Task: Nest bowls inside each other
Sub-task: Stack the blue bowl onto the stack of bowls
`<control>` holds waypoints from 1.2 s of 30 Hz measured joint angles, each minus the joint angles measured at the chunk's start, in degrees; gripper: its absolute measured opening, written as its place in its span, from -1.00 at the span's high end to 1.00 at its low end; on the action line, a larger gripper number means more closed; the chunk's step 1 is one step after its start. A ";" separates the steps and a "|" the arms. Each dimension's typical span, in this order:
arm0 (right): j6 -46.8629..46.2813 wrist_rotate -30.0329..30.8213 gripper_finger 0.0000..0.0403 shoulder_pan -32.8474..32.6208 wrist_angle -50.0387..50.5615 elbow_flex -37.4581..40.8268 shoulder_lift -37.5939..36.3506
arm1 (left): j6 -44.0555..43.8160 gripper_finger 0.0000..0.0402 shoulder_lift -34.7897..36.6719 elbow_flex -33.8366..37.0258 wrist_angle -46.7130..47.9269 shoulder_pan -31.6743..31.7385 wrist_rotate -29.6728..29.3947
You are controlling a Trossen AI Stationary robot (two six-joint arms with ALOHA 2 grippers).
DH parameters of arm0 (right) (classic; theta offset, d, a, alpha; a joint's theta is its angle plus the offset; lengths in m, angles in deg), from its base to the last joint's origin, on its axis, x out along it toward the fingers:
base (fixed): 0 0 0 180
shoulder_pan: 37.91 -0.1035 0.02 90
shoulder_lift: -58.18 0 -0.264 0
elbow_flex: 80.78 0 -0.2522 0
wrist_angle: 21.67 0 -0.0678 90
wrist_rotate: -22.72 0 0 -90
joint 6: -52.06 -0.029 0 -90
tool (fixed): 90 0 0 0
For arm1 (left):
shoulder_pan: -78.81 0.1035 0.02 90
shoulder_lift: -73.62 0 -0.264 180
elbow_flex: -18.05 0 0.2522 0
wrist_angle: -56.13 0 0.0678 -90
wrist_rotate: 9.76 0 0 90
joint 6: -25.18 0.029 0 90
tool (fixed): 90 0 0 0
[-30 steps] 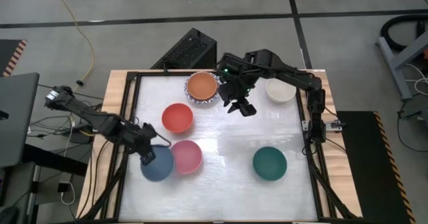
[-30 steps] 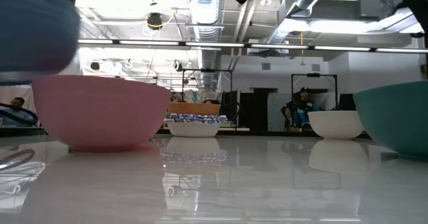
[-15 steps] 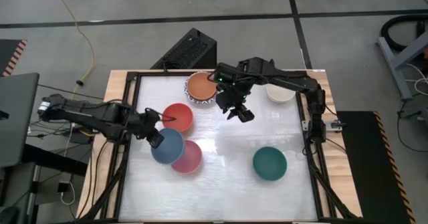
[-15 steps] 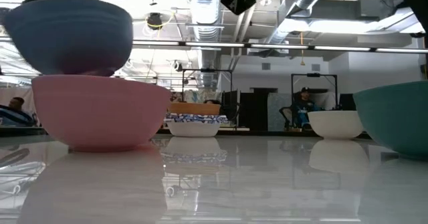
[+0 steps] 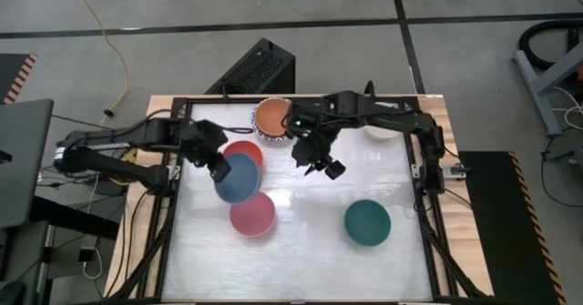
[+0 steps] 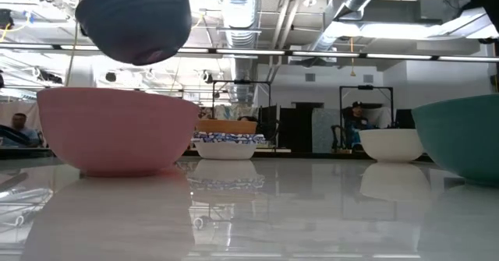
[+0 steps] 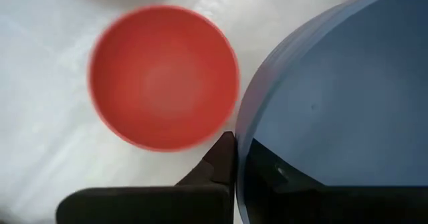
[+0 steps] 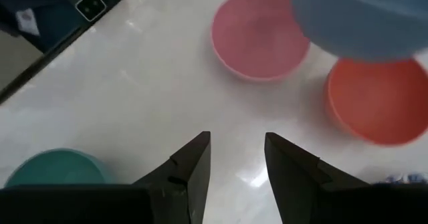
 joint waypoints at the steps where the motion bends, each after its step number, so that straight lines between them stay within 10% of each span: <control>1: 0.46 0.79 0.19 -0.40 -0.26 0.00 0.00 | 1.81 1.00 -1.22 -1.35 1.27 0.56 -0.28; 17: 4.72 10.12 0.19 -6.33 -4.75 0.00 0.15 | 22.96 1.00 -19.55 -10.49 9.83 7.97 6.14; 36: 12.02 10.06 0.19 -9.56 -13.86 -0.02 0.36 | 24.48 1.00 -21.25 -10.70 5.62 16.42 14.29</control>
